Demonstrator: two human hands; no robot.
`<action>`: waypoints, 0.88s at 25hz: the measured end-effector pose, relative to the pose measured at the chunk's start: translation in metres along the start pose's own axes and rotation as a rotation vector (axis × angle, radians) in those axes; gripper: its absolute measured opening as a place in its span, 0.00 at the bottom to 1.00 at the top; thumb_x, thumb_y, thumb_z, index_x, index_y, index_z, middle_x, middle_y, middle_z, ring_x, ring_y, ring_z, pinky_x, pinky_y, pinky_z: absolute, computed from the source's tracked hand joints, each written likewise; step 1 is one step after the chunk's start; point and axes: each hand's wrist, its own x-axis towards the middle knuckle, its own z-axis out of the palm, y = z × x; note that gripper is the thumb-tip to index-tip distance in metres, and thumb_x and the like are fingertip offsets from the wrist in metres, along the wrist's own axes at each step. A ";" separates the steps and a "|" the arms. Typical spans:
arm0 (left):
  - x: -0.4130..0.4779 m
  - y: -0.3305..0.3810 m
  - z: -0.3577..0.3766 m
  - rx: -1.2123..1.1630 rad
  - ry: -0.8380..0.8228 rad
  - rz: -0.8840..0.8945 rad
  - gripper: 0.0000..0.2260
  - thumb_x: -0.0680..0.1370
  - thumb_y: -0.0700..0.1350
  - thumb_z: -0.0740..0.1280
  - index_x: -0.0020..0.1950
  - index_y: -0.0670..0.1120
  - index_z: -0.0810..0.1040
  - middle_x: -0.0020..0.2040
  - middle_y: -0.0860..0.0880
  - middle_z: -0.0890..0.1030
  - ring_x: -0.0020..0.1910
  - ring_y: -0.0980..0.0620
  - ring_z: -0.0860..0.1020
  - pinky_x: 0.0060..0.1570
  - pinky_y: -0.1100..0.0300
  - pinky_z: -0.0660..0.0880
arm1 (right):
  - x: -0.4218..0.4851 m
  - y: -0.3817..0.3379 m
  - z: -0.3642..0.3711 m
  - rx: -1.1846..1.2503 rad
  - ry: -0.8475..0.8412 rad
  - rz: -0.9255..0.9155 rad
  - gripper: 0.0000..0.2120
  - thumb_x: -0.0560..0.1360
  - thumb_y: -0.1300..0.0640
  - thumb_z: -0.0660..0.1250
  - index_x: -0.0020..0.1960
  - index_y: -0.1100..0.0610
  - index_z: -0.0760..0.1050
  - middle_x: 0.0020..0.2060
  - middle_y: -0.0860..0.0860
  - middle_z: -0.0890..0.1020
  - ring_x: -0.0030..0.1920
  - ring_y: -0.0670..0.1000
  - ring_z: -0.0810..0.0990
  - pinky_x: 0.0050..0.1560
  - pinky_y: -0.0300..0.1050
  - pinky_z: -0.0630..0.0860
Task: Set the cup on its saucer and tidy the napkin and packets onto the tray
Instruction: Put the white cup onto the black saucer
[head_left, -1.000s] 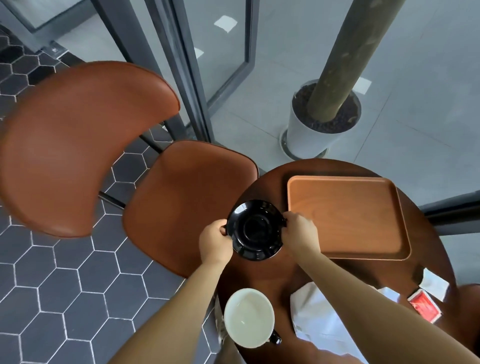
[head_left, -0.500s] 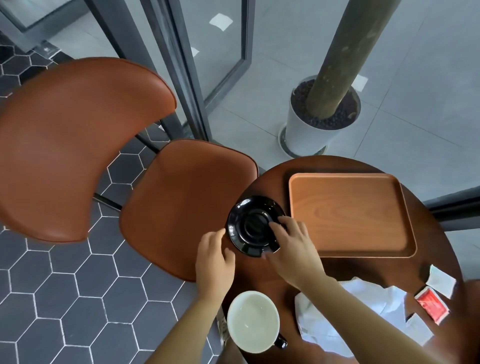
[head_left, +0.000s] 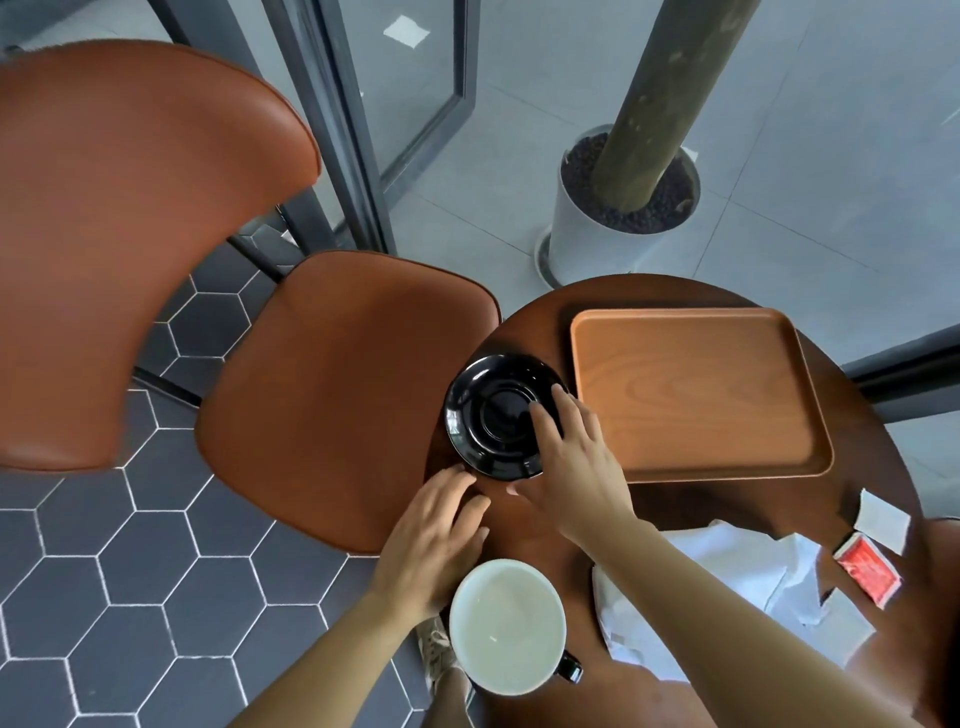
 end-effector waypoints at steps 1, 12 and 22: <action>-0.002 0.001 0.004 0.015 0.009 -0.006 0.12 0.80 0.47 0.62 0.59 0.43 0.77 0.65 0.41 0.75 0.69 0.41 0.71 0.68 0.49 0.72 | 0.001 0.002 0.001 0.012 0.010 -0.005 0.46 0.66 0.39 0.77 0.76 0.52 0.59 0.78 0.54 0.59 0.77 0.57 0.57 0.63 0.51 0.75; -0.004 -0.002 0.006 0.061 0.035 -0.017 0.12 0.82 0.50 0.57 0.61 0.46 0.73 0.67 0.44 0.71 0.72 0.42 0.66 0.75 0.46 0.63 | -0.028 0.013 -0.006 0.296 0.176 -0.089 0.30 0.73 0.50 0.73 0.72 0.55 0.69 0.70 0.53 0.71 0.70 0.57 0.66 0.65 0.52 0.72; -0.001 0.002 0.000 0.111 0.002 -0.030 0.13 0.80 0.48 0.58 0.60 0.46 0.74 0.65 0.44 0.72 0.72 0.45 0.63 0.76 0.54 0.52 | -0.176 0.026 -0.004 0.797 0.039 0.170 0.04 0.74 0.55 0.73 0.48 0.47 0.83 0.44 0.40 0.83 0.45 0.44 0.82 0.47 0.47 0.80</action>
